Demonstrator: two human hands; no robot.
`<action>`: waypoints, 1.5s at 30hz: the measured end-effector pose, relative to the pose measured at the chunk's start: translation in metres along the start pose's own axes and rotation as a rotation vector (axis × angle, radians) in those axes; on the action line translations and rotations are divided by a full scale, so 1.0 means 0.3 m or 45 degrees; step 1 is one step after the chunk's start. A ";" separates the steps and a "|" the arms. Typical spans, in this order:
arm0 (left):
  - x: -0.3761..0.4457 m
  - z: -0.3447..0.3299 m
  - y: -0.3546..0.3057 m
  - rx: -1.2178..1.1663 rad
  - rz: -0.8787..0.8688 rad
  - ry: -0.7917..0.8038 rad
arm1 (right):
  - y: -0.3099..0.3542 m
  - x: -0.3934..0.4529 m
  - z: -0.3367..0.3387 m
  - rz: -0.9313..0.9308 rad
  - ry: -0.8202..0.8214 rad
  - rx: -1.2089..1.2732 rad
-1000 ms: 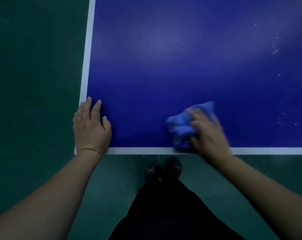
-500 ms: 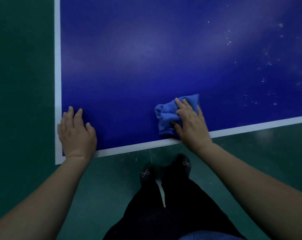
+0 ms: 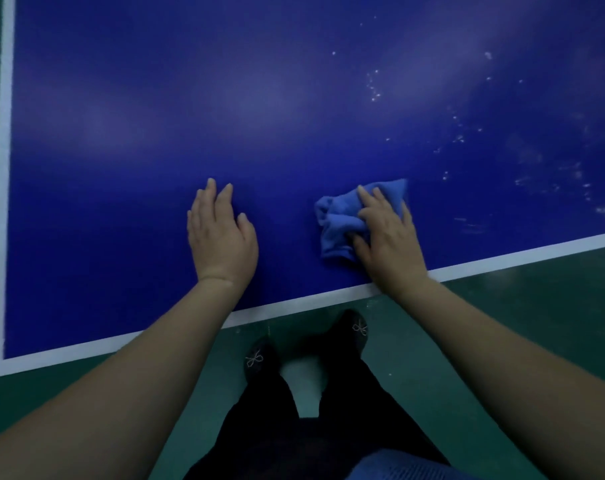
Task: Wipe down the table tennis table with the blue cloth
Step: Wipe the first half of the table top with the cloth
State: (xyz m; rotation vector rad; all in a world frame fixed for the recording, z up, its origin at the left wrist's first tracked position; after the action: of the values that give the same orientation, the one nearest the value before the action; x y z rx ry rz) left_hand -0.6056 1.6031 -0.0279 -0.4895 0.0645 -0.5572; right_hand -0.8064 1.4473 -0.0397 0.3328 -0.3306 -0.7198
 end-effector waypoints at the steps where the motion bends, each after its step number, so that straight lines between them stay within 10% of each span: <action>1: 0.014 -0.025 -0.035 0.007 0.008 0.003 | -0.056 0.034 0.021 0.040 0.021 -0.001; 7: 0.047 -0.115 -0.116 0.176 0.136 -0.054 | -0.486 0.141 0.233 -0.675 -0.307 -0.132; 15: 0.049 -0.126 -0.106 0.254 0.145 -0.090 | -0.228 0.270 0.058 0.176 0.112 0.006; 21: 0.053 -0.120 -0.113 0.279 0.179 -0.085 | -0.449 0.365 0.150 -0.600 -0.198 -0.163; 27: 0.057 -0.122 -0.106 0.284 0.201 -0.072 | -0.186 0.444 0.014 0.351 0.236 0.029; 34: 0.063 -0.129 -0.105 0.299 0.224 -0.065 | -0.334 0.597 0.022 -0.531 -0.170 -0.129; 40: 0.059 -0.130 -0.104 0.296 0.233 -0.070 | -0.154 0.742 -0.082 0.275 0.157 -0.068; 45: 0.058 -0.128 -0.108 0.284 0.238 -0.073 | -0.317 0.826 -0.028 -0.618 -0.219 -0.093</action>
State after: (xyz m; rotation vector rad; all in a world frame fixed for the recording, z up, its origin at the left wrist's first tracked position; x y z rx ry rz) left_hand -0.6140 1.5536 -0.0456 -0.2782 -0.0070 -0.3617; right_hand -0.6836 1.2117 -0.0414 0.2840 -0.3897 -1.2394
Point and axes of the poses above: each hand's wrist, its own x-axis towards the middle knuckle, its own z-axis out of the back of the hand, y = z × x, the point moved 3 cm from there along x, towards the middle knuckle, and after that the axes turned 10 degrees about -y, right-handed, at the moved point
